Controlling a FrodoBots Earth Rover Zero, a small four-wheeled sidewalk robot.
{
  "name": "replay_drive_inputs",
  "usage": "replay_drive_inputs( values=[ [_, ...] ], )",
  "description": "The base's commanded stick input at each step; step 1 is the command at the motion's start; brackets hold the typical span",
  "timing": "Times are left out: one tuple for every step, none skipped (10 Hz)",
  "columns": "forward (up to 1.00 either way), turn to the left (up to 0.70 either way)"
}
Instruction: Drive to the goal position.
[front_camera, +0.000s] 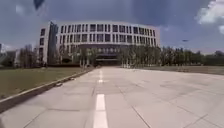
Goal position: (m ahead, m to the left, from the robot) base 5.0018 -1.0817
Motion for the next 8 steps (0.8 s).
replay_drive_inputs(
  values=[
    [0.50,0.00],
    [0.50,0.00],
    [0.50,0.00],
    [0.50,0.00],
    [0.50,0.00],
    [0.50,0.00],
    [0.50,0.00],
    [0.50,0.00]
  ],
)
